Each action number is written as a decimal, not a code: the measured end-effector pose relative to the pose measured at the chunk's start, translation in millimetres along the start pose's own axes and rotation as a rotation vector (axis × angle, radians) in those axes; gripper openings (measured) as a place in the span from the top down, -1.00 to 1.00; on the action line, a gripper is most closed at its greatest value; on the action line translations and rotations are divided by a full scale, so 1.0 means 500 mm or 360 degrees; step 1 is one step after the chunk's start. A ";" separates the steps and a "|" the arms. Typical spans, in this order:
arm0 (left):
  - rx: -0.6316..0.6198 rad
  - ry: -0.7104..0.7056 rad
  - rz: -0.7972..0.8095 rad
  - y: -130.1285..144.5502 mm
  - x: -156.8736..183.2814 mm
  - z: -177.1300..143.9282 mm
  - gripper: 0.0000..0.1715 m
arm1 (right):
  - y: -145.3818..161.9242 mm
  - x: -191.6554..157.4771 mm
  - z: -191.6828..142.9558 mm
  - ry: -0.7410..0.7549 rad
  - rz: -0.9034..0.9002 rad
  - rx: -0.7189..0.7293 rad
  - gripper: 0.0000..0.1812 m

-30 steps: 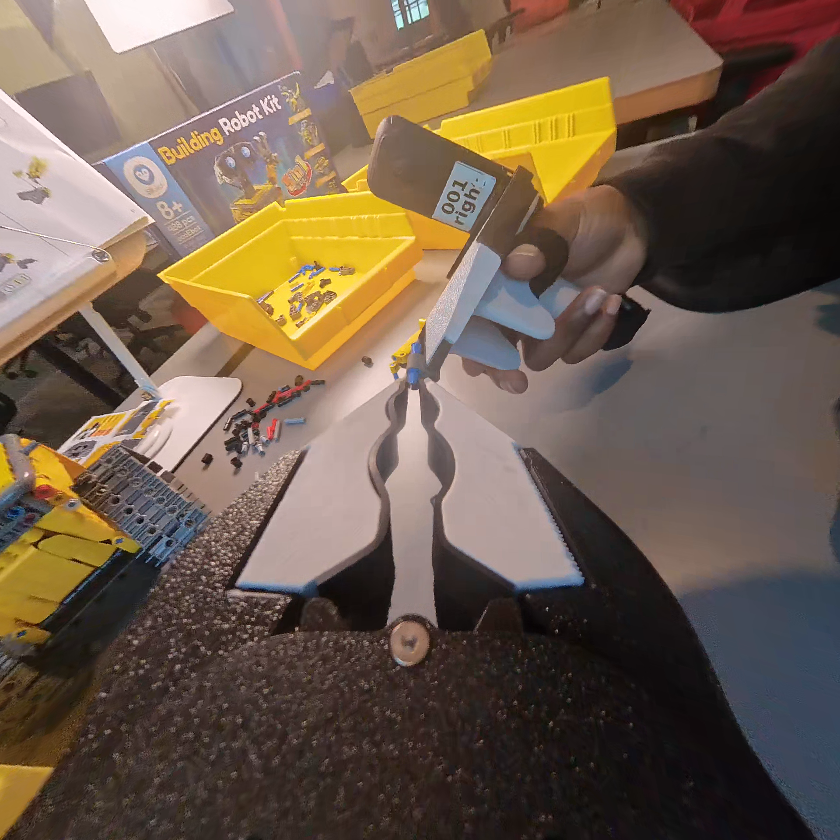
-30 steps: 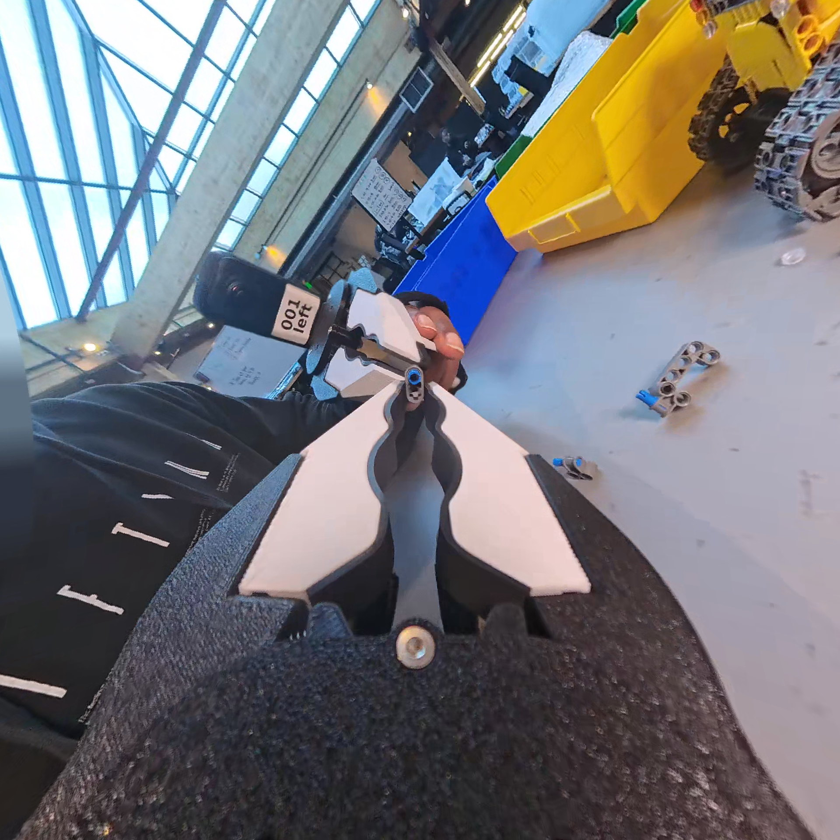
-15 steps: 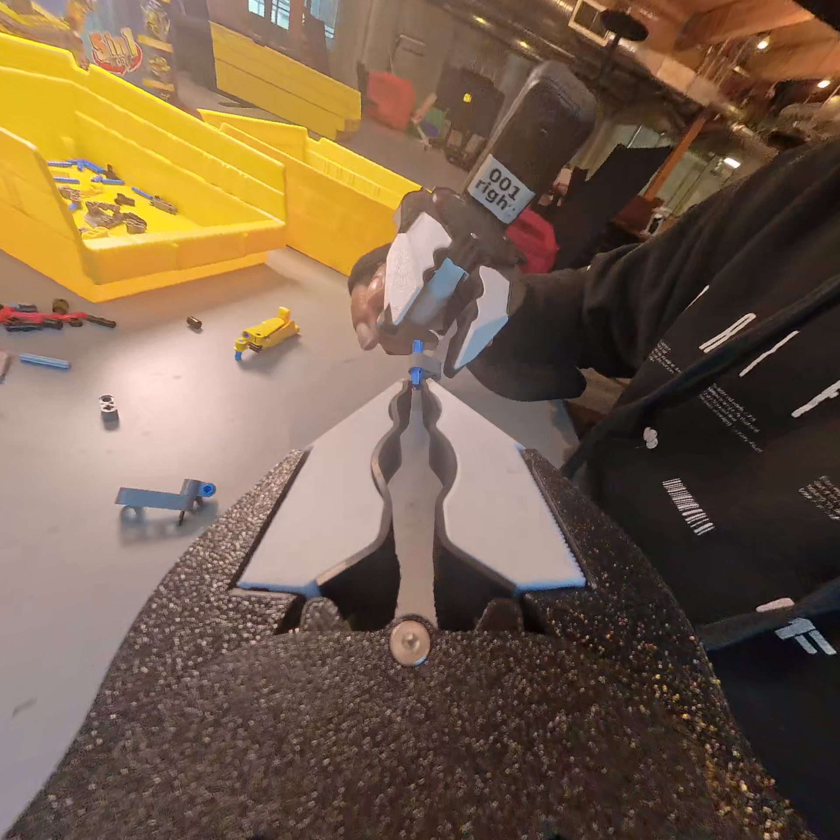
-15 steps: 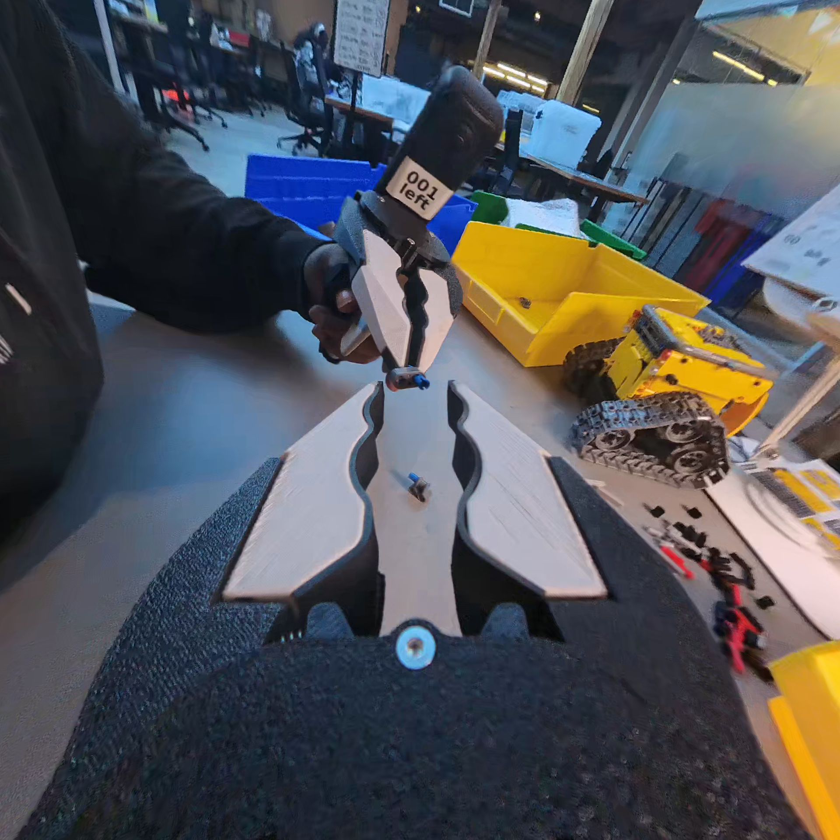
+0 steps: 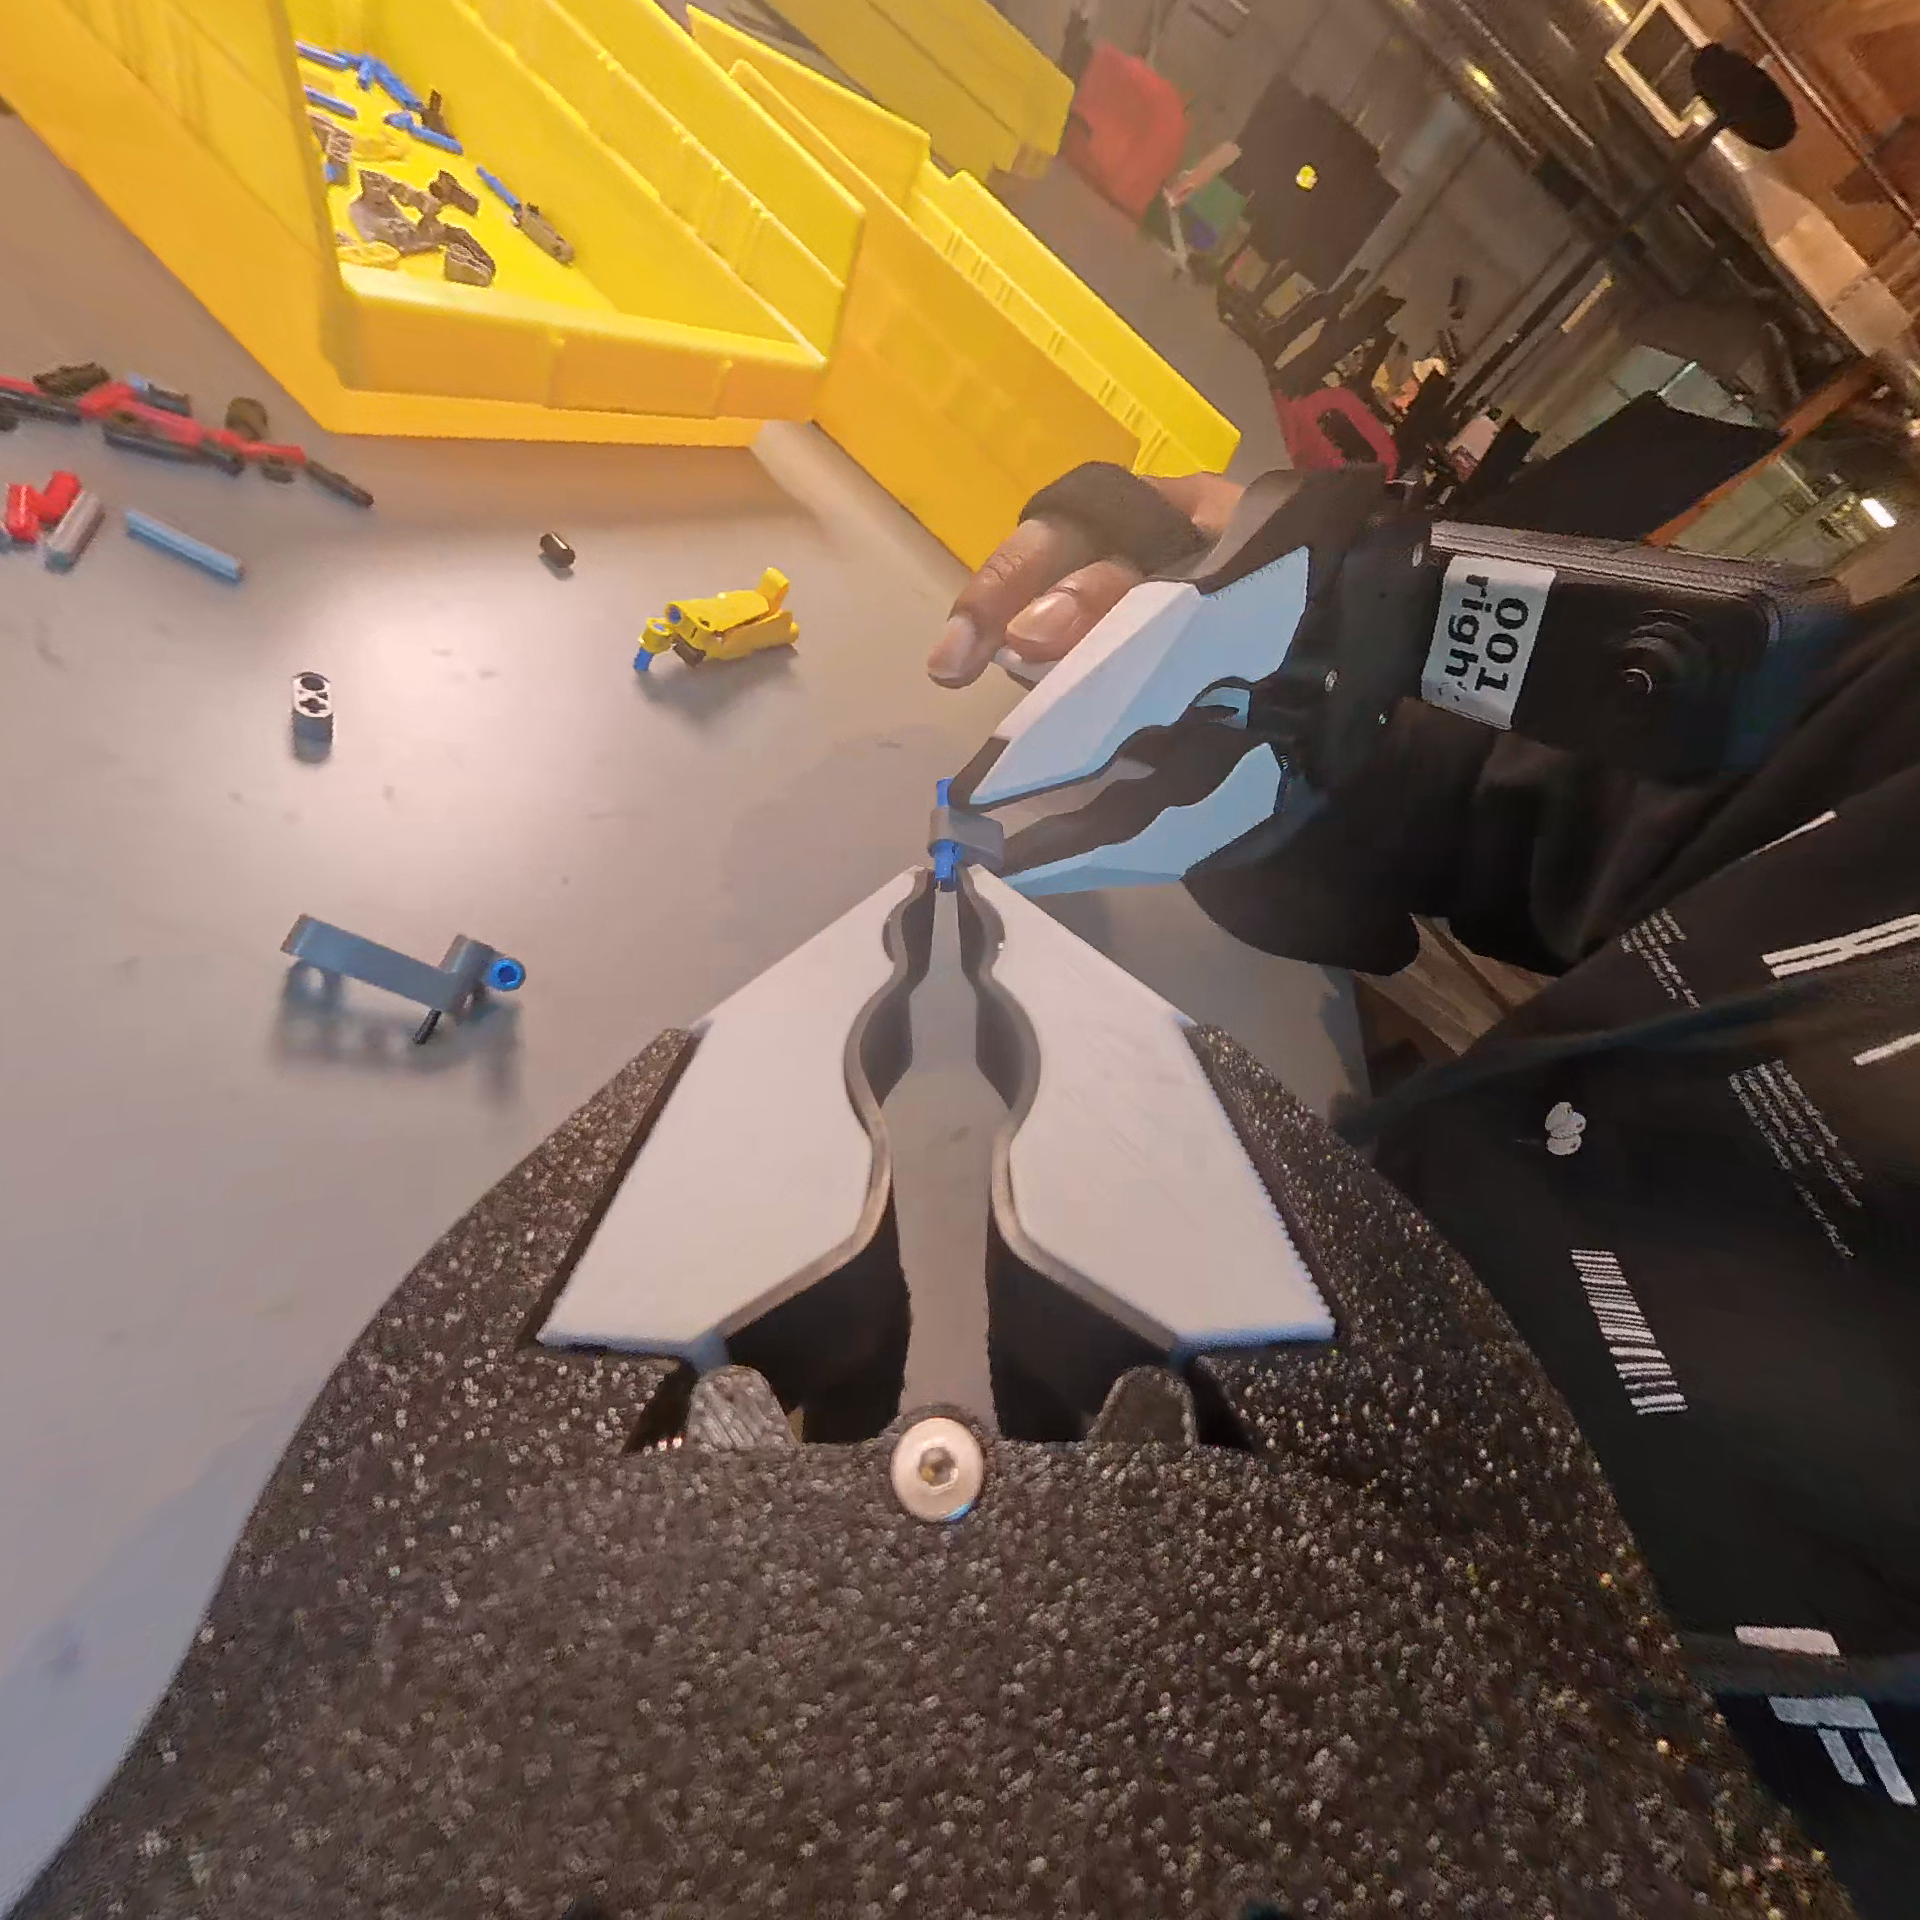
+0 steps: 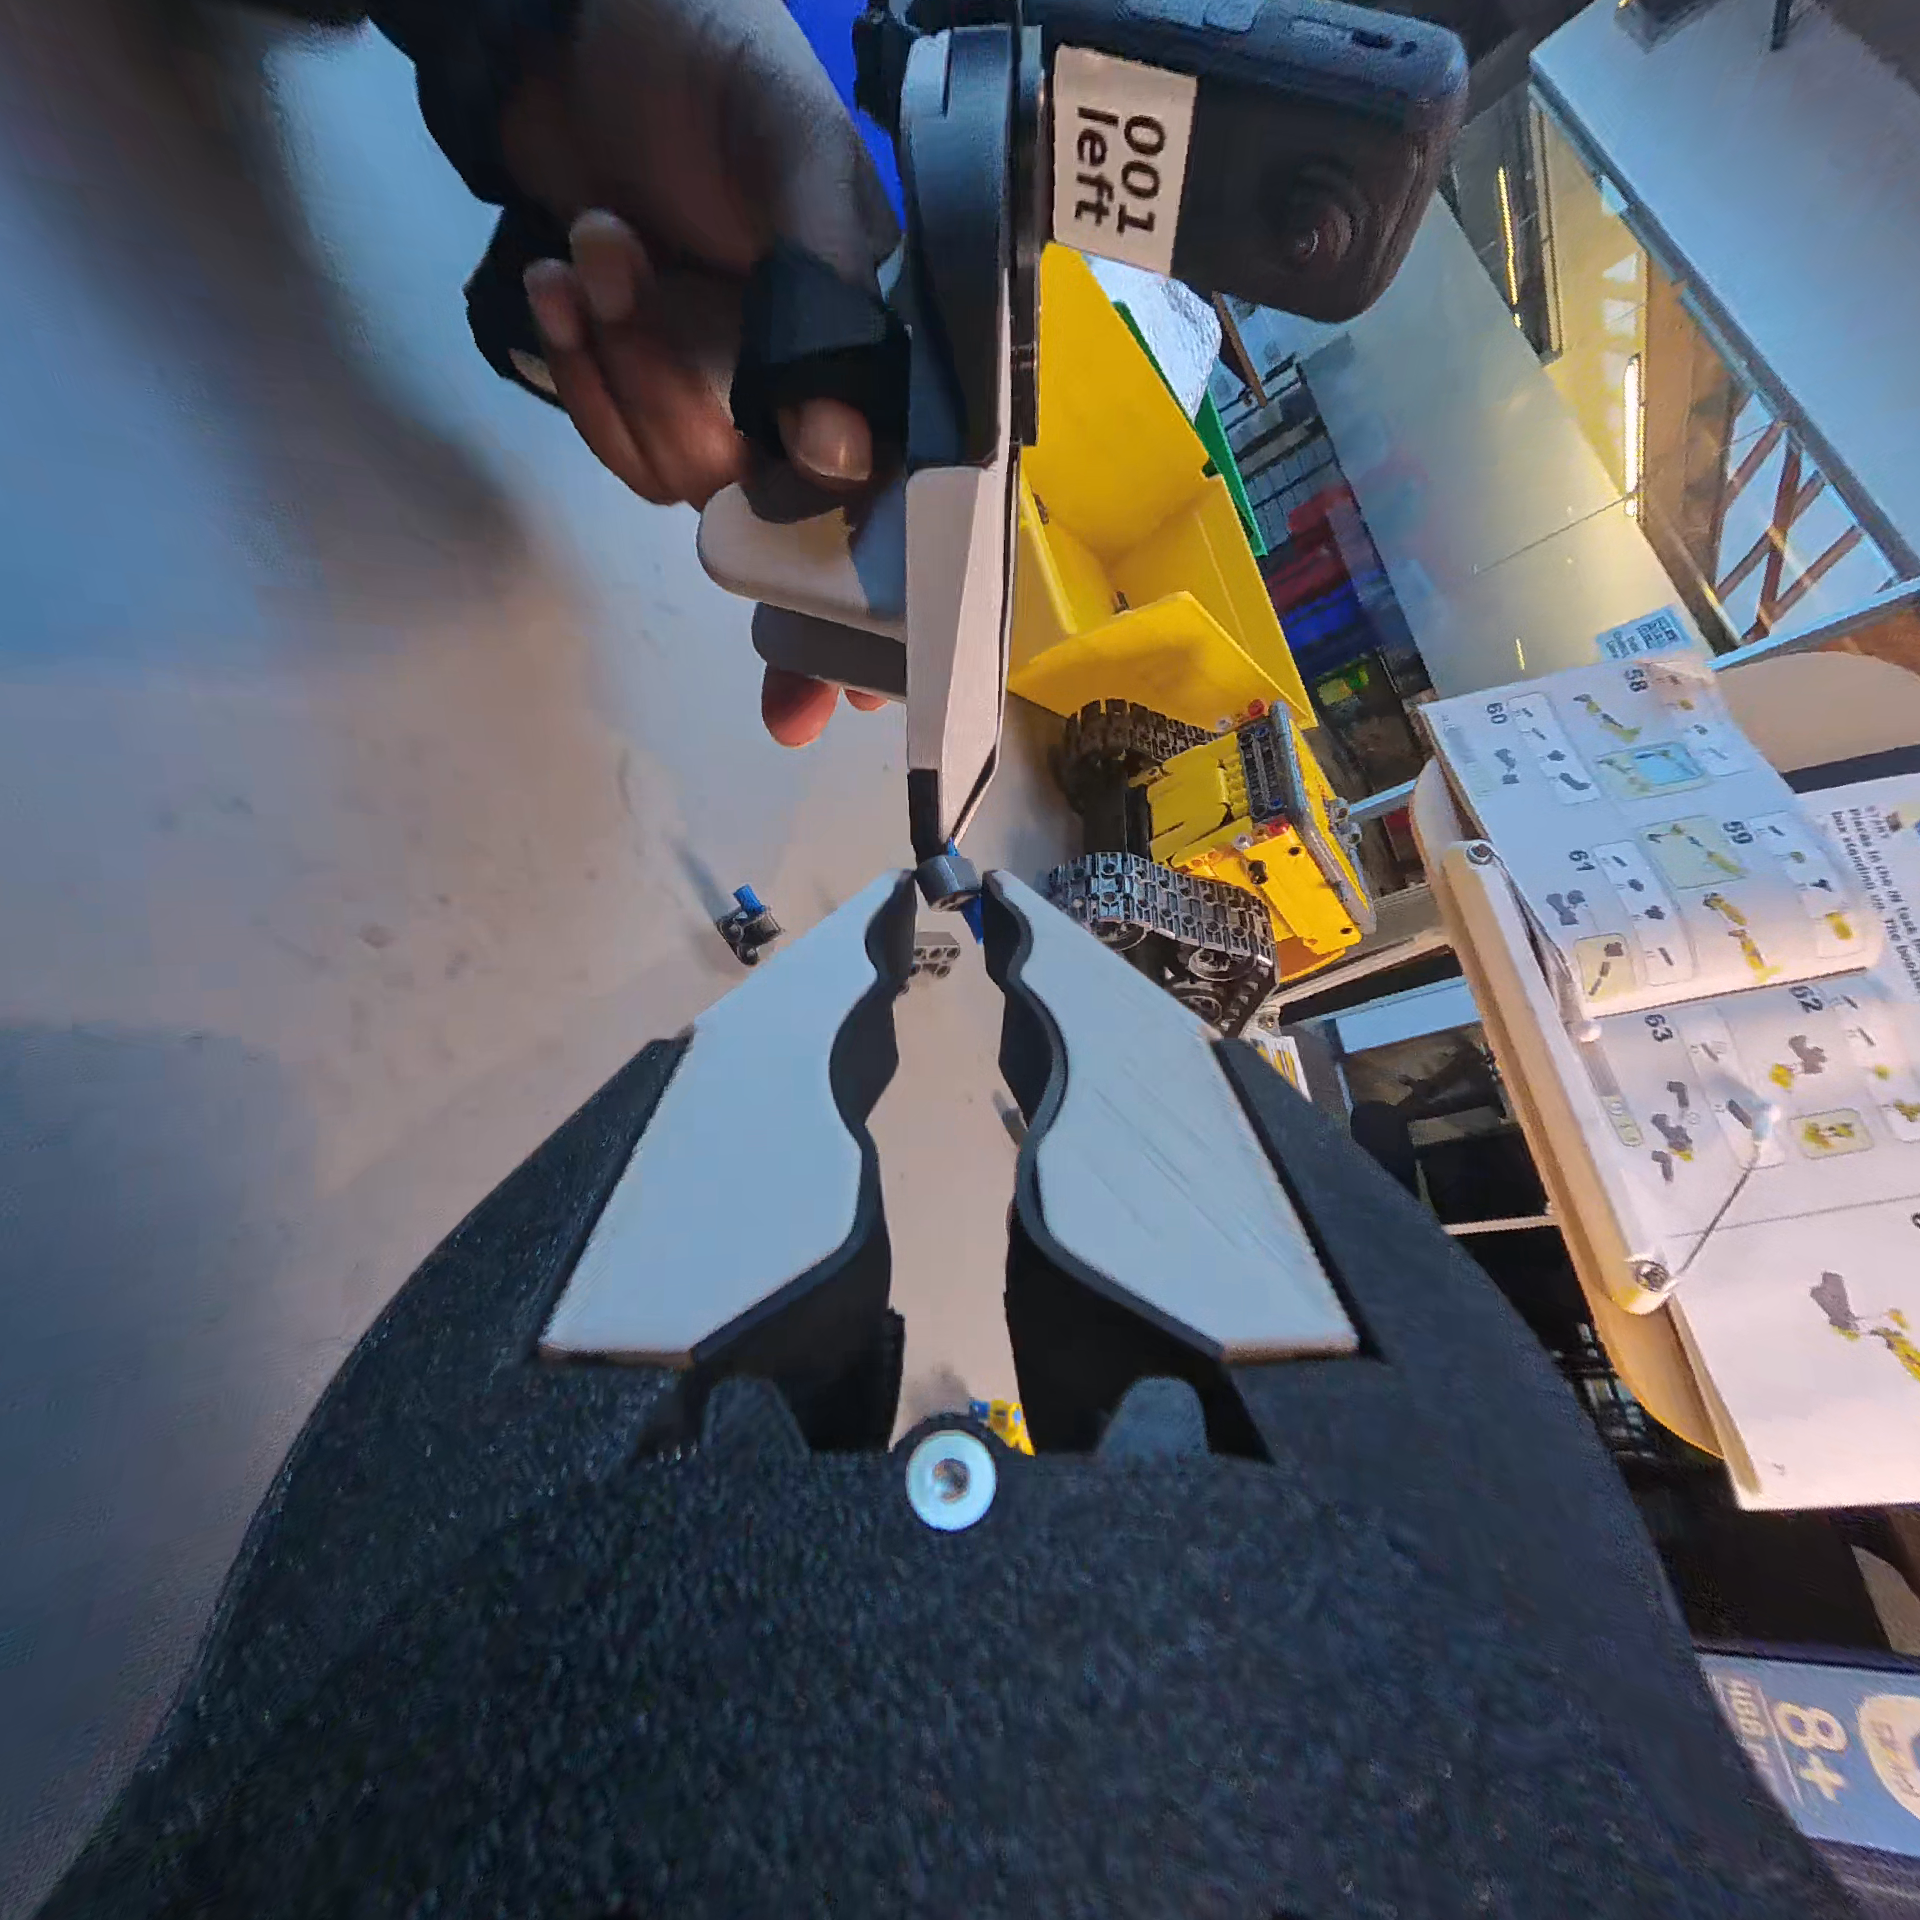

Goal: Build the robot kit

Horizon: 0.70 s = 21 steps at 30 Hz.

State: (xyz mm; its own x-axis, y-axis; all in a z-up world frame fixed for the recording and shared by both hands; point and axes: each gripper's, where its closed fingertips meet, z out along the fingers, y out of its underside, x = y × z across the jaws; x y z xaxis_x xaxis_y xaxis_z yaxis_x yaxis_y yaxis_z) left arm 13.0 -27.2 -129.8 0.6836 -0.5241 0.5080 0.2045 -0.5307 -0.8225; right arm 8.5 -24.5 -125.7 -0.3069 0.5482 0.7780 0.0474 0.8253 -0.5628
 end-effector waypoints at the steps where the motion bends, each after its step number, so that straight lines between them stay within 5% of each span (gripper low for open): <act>1: 0.0005 -0.0018 0.0000 -0.001 -0.002 0.000 0.96 | 0.000 0.002 0.001 0.0007 0.0038 0.0022 0.87; 10: 0.0204 0.0088 0.0214 -0.044 0.043 -0.019 0.97 | -0.039 0.043 -0.025 -0.0213 0.1088 0.0593 0.89; 21: 0.0442 0.0127 0.0453 -0.079 0.088 -0.036 0.87 | -0.106 0.078 -0.047 -0.0357 0.1762 0.1033 0.89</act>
State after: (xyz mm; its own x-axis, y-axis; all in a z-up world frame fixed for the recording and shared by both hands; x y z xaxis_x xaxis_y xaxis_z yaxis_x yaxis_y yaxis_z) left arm 22.5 -41.1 -70.3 0.6859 -0.6801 0.2590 0.2037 -0.1623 -0.9655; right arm 16.6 -43.5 -59.1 -0.5551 0.8046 -0.2110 -0.0699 -0.2979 -0.9520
